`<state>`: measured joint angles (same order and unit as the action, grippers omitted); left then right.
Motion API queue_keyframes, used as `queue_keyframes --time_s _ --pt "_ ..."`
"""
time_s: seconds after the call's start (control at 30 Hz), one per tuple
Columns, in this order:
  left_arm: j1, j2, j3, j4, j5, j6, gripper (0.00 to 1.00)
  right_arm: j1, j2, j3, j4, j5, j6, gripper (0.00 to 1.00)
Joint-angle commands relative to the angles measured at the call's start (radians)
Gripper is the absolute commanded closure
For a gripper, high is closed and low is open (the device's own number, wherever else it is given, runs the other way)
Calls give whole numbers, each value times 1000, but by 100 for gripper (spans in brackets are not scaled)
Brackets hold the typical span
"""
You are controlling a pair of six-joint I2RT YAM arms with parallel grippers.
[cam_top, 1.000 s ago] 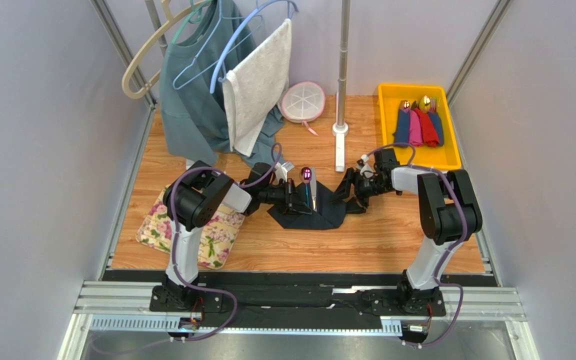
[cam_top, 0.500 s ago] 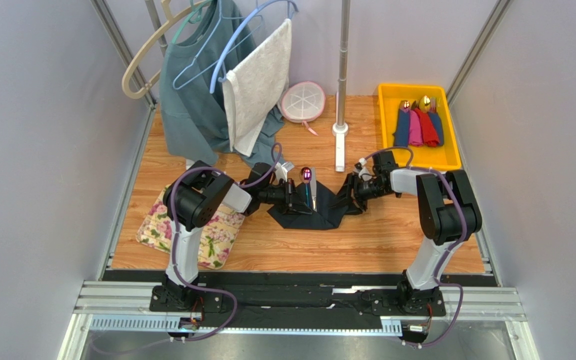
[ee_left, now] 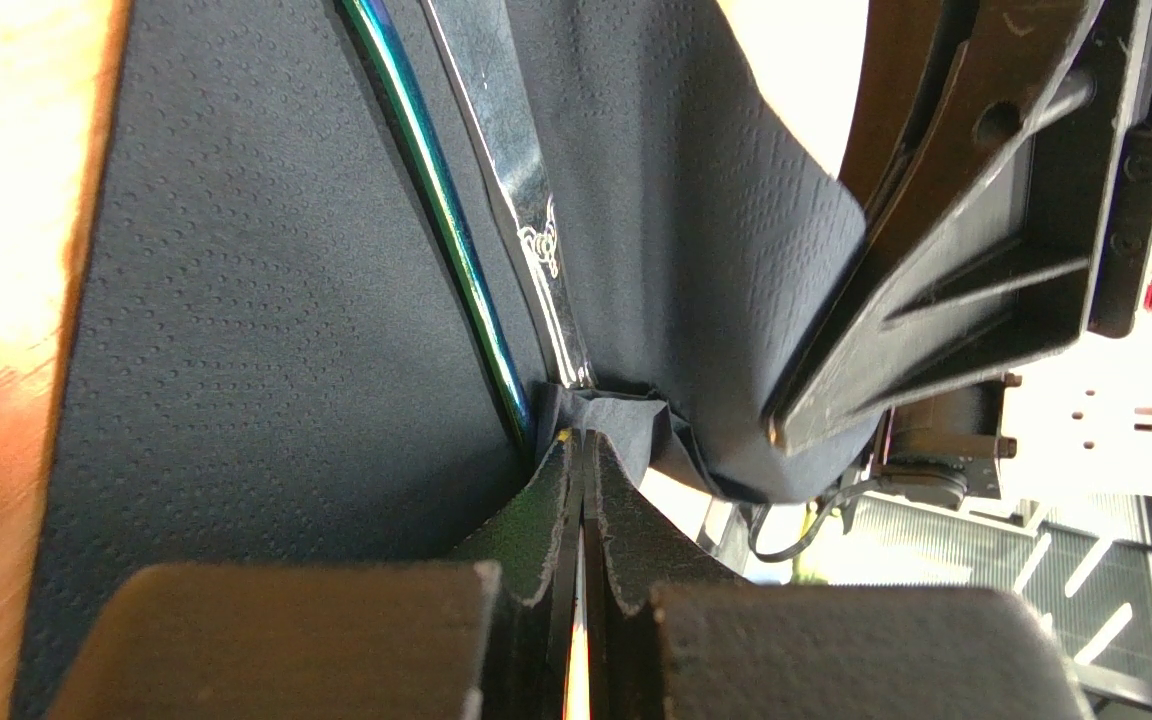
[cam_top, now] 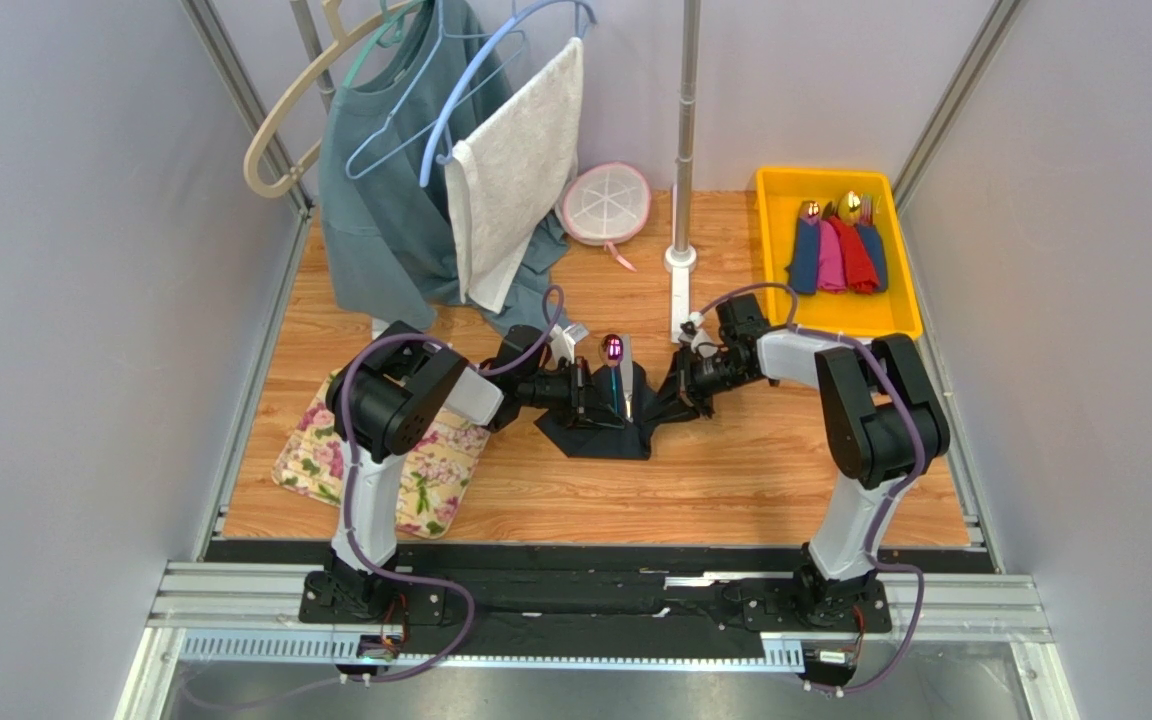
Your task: Place the utensils on the paper napkin and roll it up
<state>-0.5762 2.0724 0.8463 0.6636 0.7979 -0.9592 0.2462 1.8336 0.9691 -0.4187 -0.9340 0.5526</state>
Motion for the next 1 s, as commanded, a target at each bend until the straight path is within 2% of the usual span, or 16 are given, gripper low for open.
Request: queue_keyframes --time_s 0.0,0.2,0.4,0.73,0.83,0.97 --pt "-2 9 8 4 -37 34 98 34 33 46 50 -14 55 96" --pt "-1 12 8 7 -34 31 98 73 90 63 110 -2 121 97" --pt "1 -1 7 13 -28 25 98 90 125 71 97 47 116 98" --pt "10 -136 -45 68 4 -13 91 90 145 75 32 152 84 100" --pt "27 -178 -75 36 17 -10 90 88 145 80 29 159 78 100" --pt "47 -199 -98 -88 21 62 93 90 135 85 26 152 73 100"
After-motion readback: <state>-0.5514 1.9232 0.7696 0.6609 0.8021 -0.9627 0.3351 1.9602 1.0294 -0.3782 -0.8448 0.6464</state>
